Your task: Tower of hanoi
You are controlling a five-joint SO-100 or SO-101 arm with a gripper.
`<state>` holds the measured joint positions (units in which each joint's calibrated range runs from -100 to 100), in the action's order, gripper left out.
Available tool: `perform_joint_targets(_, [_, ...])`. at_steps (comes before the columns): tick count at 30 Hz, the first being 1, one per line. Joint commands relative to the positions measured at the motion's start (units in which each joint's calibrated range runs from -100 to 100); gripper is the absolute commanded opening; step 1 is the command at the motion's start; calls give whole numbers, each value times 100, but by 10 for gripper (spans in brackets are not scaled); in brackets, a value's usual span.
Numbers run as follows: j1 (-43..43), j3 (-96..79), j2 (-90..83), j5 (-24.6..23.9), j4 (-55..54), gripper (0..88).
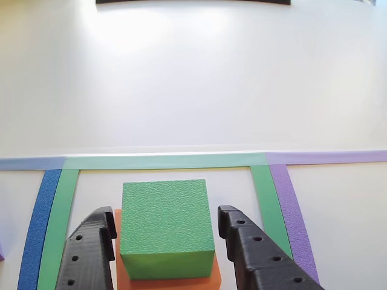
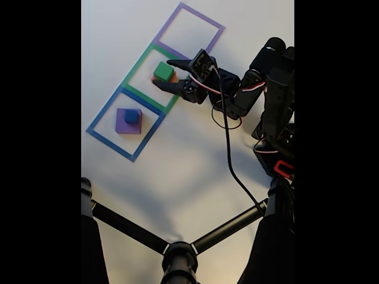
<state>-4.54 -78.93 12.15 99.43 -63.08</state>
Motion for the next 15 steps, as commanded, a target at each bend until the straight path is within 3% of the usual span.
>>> perform_joint_targets(1, [77,38,-53,57,-90,130])
perform_joint_targets(15, [130,20,-85,57,-66,51])
